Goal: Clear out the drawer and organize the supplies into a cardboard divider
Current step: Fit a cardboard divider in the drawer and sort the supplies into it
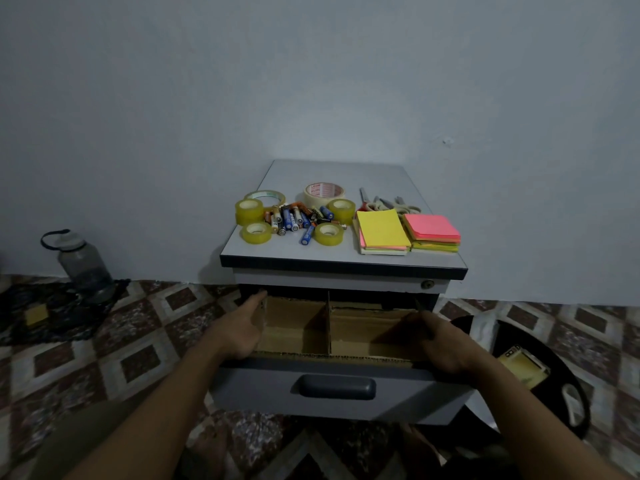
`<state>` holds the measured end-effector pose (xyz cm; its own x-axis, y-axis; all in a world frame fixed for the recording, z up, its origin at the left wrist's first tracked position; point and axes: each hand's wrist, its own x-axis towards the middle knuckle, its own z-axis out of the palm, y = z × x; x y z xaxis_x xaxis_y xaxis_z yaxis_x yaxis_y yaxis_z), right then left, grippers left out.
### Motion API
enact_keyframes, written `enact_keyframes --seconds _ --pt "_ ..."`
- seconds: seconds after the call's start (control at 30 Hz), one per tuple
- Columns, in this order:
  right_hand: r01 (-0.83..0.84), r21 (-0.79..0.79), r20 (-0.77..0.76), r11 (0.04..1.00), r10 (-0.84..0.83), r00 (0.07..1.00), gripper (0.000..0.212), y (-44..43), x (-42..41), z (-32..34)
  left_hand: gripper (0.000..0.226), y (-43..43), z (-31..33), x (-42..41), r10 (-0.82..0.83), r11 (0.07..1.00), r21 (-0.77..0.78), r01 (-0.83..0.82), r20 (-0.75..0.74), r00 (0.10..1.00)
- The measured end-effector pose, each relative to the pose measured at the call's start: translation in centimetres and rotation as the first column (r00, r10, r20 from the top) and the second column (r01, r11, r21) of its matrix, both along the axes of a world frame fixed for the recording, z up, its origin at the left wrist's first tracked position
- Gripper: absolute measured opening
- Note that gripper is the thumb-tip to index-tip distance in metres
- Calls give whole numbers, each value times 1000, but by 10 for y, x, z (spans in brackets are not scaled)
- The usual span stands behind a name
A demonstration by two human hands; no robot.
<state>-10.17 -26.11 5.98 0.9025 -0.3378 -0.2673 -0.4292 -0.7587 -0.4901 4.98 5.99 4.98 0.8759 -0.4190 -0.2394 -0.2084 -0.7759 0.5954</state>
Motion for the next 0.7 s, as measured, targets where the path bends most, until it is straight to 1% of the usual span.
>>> enact_keyframes --seconds 0.13,0.27,0.4,0.47,0.53,0.6,0.63,0.7 --pt "1 23 9 1000 -1 1000 41 8 -22 2 79 14 -2 -19 -16 1000 -16 17 19 1000" --pt "-16 25 -42 1000 17 999 36 18 -48 -2 83 29 -2 -47 -25 999 -34 25 2 1000" --pt "-44 -22 -74 999 42 996 35 29 -70 -1 75 38 3 -73 -73 997 12 73 33 997" --pt "-73 -58 -106 996 67 992 35 37 -80 1 67 42 5 -83 -55 998 34 54 36 998" --pt "-110 -102 -133 989 96 987 31 41 -86 1 63 45 8 -91 -56 998 35 55 23 998" --pt "-111 -87 -143 990 98 985 32 41 -88 4 64 48 9 -92 -66 997 46 67 -10 998" --pt "-99 -47 -147 994 91 985 34 39 -87 5 66 49 9 -90 -83 996 22 84 -40 996" --pt "-57 38 -130 998 62 990 31 34 -82 6 64 51 7 -84 -110 986 -137 99 -73 991"
